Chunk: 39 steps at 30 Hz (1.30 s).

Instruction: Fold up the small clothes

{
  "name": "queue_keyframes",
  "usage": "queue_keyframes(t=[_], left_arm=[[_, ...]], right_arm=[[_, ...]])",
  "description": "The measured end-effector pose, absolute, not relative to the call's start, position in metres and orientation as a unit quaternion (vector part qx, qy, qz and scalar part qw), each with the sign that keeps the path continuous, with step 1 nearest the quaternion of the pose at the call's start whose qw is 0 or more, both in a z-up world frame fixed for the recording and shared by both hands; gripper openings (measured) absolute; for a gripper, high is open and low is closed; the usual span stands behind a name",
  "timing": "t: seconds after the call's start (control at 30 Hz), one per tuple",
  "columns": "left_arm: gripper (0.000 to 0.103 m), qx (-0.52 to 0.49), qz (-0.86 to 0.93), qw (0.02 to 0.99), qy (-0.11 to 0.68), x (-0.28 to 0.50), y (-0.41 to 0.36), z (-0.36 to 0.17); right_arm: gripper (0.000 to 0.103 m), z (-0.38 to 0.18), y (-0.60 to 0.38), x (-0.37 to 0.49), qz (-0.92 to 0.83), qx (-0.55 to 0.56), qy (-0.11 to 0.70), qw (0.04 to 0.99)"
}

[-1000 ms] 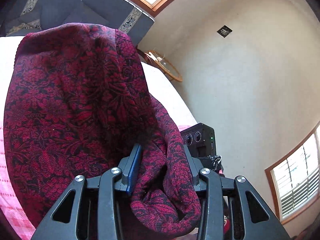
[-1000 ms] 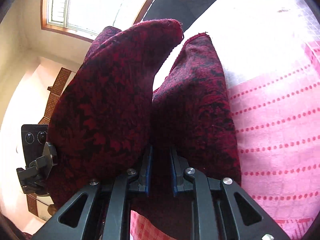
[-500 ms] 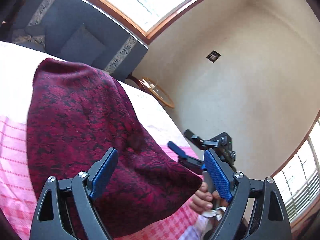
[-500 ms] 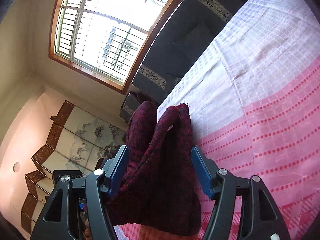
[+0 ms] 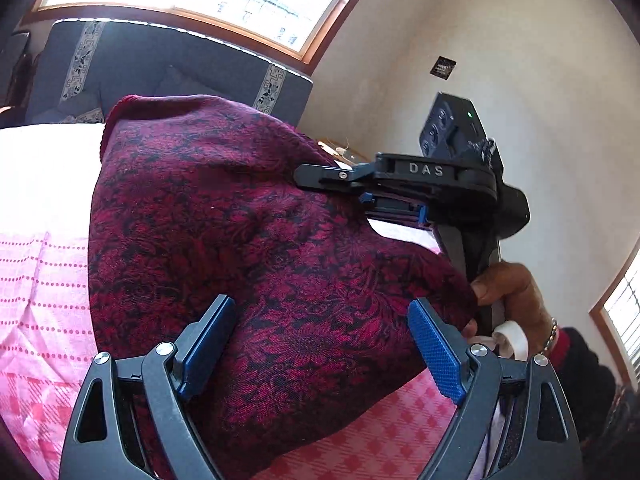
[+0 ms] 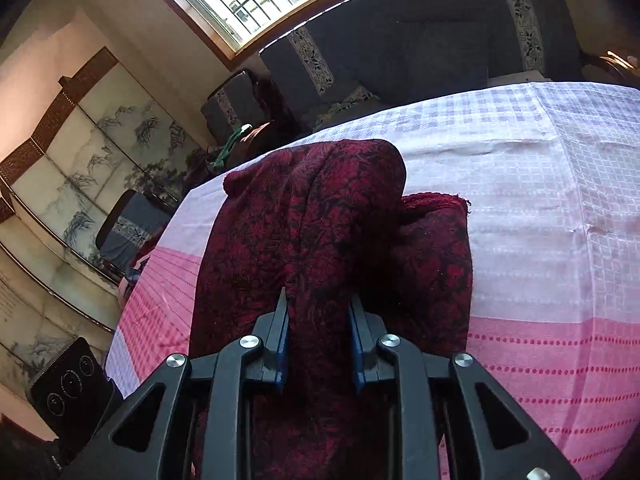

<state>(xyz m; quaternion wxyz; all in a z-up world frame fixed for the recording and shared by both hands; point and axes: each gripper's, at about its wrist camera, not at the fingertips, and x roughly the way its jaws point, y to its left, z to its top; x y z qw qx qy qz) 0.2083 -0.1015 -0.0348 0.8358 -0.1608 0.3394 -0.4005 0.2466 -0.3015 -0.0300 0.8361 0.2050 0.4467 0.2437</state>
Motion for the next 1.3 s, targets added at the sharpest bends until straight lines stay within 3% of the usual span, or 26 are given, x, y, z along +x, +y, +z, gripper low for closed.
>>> queue_keyframes(t=[0.2, 0.53, 0.63, 0.77, 0.93, 0.97, 1.03, 1.07, 1.17, 1.3], left_arm=[[0.092, -0.185, -0.382, 0.845, 0.326, 0.213, -0.095, -0.021], [0.093, -0.094, -0.358, 0.863, 0.345, 0.212, -0.136, -0.036], [0.093, -0.109, -0.36, 0.861, 0.344, 0.213, -0.132, -0.038], [0.094, -0.114, -0.353, 0.862, 0.345, 0.212, -0.128, -0.043], [0.094, -0.123, -0.355, 0.861, 0.343, 0.212, -0.122, -0.045], [0.094, -0.122, -0.354, 0.862, 0.341, 0.211, -0.122, -0.045], [0.094, -0.119, -0.354, 0.864, 0.338, 0.208, -0.121, -0.046], [0.094, -0.12, -0.35, 0.867, 0.335, 0.206, -0.12, -0.046], [0.094, -0.14, -0.336, 0.874, 0.321, 0.201, -0.108, -0.047], [0.094, -0.204, -0.32, 0.871, 0.312, 0.204, -0.084, -0.049]], right_arm=[[0.02, 0.0, -0.347, 0.202, 0.226, 0.255, 0.363, 0.867], [0.021, -0.069, -0.368, 0.212, 0.206, 0.328, 0.394, 0.833], [0.029, -0.062, -0.366, 0.212, 0.21, 0.327, 0.388, 0.835], [0.07, -0.052, -0.37, 0.214, 0.178, 0.305, 0.384, 0.853], [0.07, -0.054, -0.369, 0.232, 0.183, 0.305, 0.416, 0.837], [0.07, -0.056, -0.366, 0.237, 0.187, 0.305, 0.426, 0.831], [0.043, -0.056, -0.359, 0.241, 0.201, 0.3, 0.427, 0.829], [0.023, -0.054, -0.354, 0.243, 0.208, 0.292, 0.43, 0.829], [0.02, -0.046, -0.337, 0.247, 0.221, 0.271, 0.434, 0.83], [0.017, -0.034, -0.324, 0.253, 0.279, 0.331, 0.398, 0.809]])
